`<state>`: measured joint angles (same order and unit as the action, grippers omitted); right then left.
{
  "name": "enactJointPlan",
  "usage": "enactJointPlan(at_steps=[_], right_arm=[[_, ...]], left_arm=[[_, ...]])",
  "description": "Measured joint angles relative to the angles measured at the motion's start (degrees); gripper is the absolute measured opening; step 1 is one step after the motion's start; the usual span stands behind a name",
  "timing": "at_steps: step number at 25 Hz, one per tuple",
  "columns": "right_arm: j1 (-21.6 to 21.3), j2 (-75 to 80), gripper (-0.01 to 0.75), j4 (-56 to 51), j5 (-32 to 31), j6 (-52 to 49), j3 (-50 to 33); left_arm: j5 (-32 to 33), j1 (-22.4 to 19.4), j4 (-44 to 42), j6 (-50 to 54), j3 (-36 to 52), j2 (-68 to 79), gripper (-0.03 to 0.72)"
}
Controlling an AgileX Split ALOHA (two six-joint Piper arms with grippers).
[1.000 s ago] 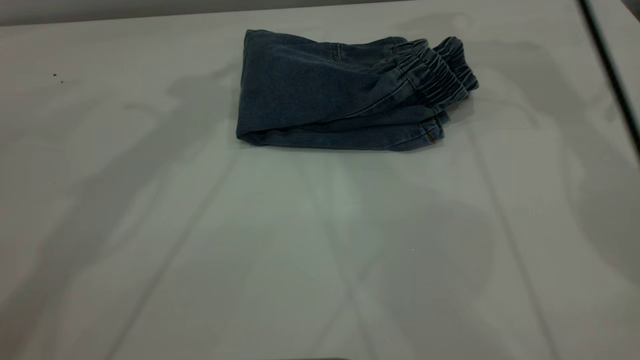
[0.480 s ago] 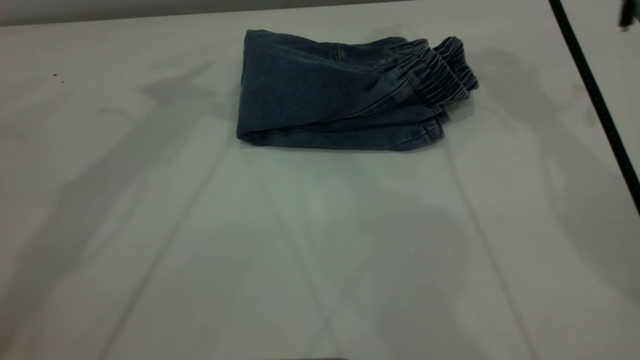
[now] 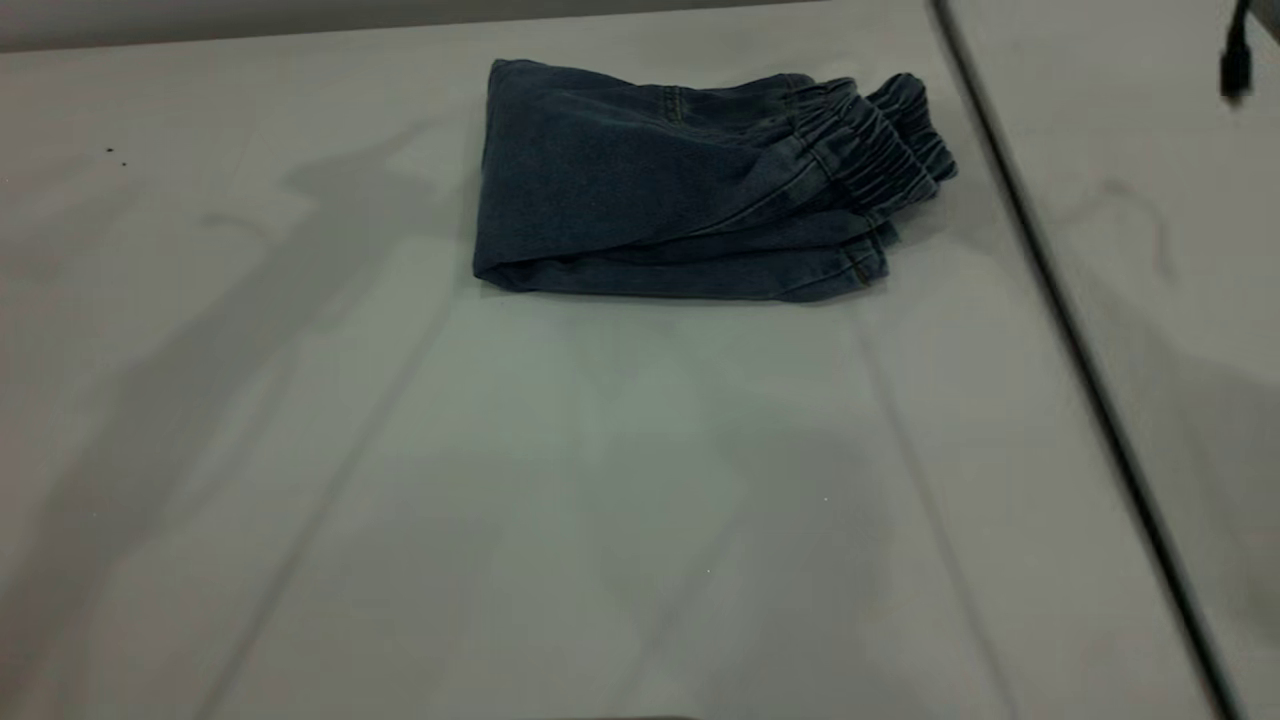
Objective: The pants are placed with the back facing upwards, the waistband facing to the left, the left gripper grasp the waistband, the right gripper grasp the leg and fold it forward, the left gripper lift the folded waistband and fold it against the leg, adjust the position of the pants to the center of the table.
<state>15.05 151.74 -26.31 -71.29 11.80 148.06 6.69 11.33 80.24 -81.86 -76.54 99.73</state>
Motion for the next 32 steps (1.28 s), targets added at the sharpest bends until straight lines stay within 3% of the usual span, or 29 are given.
enactJointPlan(at_steps=[5,12,24,32], right_arm=[[3.0,0.34,0.475,3.75,0.17,0.6,-8.61],[4.92,5.19,0.475,10.05,1.59,-1.8,-9.38],[4.95,3.62,0.474,10.27,2.21,-5.18,-11.15],[4.95,-0.93,0.474,10.39,2.26,-5.7,-19.44]], left_arm=[[0.12,0.0,0.0,0.04,0.0,0.0,0.521],[1.35,0.0,0.0,0.04,0.0,0.22,0.521],[1.35,0.0,0.0,-0.12,0.0,0.29,0.521],[1.35,0.0,0.0,-1.25,0.0,0.29,0.521]])
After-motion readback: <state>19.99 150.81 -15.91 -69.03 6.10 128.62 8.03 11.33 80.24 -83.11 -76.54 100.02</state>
